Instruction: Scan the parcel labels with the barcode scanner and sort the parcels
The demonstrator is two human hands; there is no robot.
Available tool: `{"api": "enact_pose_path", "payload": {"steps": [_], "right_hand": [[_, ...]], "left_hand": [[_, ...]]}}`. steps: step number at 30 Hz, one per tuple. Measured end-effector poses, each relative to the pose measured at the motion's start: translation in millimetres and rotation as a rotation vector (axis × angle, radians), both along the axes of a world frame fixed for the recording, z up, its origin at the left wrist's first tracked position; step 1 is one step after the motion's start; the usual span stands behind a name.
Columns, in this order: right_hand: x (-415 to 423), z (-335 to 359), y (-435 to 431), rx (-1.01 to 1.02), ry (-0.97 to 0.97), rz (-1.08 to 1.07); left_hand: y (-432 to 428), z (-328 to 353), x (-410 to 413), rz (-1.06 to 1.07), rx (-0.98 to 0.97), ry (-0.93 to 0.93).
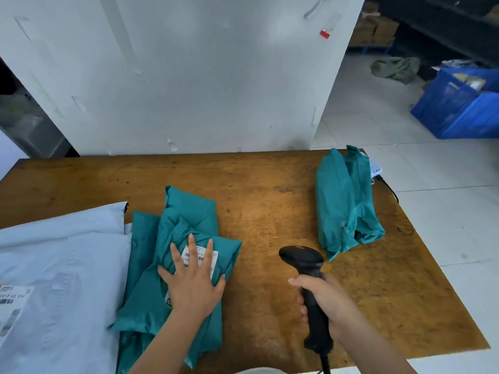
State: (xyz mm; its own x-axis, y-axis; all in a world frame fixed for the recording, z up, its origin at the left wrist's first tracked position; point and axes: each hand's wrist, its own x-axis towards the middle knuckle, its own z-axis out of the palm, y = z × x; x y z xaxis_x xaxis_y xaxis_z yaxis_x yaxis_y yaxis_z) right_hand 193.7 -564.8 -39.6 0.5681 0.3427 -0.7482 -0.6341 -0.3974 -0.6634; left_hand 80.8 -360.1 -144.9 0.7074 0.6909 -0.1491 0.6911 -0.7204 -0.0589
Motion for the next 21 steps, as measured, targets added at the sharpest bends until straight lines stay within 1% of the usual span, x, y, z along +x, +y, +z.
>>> {"api": "enact_pose_path", "payload": {"steps": [5,9,12,15,18,21], "right_hand": [[2,3,-12,0.027,-0.016,-0.075],[6,4,-21,0.044,-0.019,-0.143],[14,6,-32,0.068,-0.025,-0.17],[27,9,-50,0.071,-0.022,-0.199],[50,12,-73,0.06,-0.03,-0.224],[77,16,-98,0.061,-0.027,-0.225]], "left_hand": [[1,2,3,-0.046,0.076,-0.121],[-12,16,22,-0.098,0.07,-0.197],[-32,25,54,-0.178,0.041,-0.202],[-60,40,96,-0.212,-0.036,-0.215],[-93,48,138,-0.255,-0.192,-0.164],[-124,52,175,-0.282,-0.328,-0.18]]}}
